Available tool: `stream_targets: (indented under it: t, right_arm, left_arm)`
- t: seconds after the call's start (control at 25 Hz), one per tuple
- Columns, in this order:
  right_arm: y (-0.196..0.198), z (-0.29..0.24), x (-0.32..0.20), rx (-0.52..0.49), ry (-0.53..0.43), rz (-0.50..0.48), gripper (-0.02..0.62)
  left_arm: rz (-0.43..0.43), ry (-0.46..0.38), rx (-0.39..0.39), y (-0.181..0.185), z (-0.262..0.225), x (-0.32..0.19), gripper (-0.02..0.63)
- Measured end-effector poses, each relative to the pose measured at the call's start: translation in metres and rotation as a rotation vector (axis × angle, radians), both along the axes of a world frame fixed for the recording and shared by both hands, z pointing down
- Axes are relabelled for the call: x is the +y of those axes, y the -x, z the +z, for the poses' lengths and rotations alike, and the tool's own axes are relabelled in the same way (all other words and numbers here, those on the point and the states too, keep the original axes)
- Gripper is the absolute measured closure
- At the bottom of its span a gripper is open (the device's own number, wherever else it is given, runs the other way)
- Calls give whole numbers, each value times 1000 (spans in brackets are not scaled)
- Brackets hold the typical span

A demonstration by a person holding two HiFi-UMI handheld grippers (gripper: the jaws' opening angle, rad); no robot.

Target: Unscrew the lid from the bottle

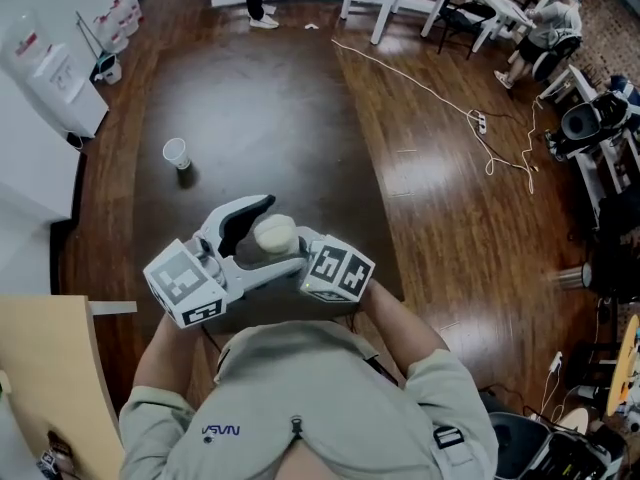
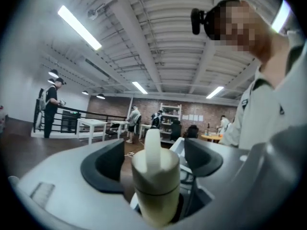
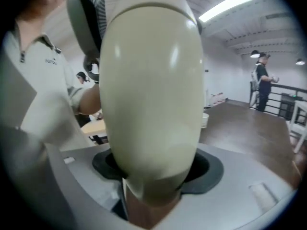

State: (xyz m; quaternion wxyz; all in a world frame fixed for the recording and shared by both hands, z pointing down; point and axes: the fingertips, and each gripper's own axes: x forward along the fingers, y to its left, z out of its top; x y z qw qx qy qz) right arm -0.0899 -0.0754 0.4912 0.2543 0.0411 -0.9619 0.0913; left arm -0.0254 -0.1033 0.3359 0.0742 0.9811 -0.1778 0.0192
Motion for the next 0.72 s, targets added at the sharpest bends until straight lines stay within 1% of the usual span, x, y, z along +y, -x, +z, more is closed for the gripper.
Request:
stream_targets:
  t: [0.08,0.16,0.24,0.36,0.44,0.56,0.6,0.72]
  right_arm:
    - [1,-13,30,-59,89,-178,293]
    - [-1,-27,57,-106,170,-335,294]
    - [-4,-42,80,-147,238,-473,294]
    - [-12,-63,107,-185,320,-641,294]
    - [-14,-70,117,-185,350,-715,294]
    - [-13,-73,123,-151,363,-776,294]
    - [-13,-72,124,-136,364,-788,294]
    - [-10,-69,126,-106,367,-808,293]
  left_arm:
    - [110,12,49,1,-8,12,210]
    - [235,23,97,3,-15,26,206]
    - [354,37,148,6,-22,39,205]
    - [489,67,206,7,-30,52,205]
    - [569,85,228,9,-32,61,204]
    - [669,111,253,11,-37,71,205]
    - [692,115,252,11,-37,72,207]
    - [725,100,234,13,-35,75,255]
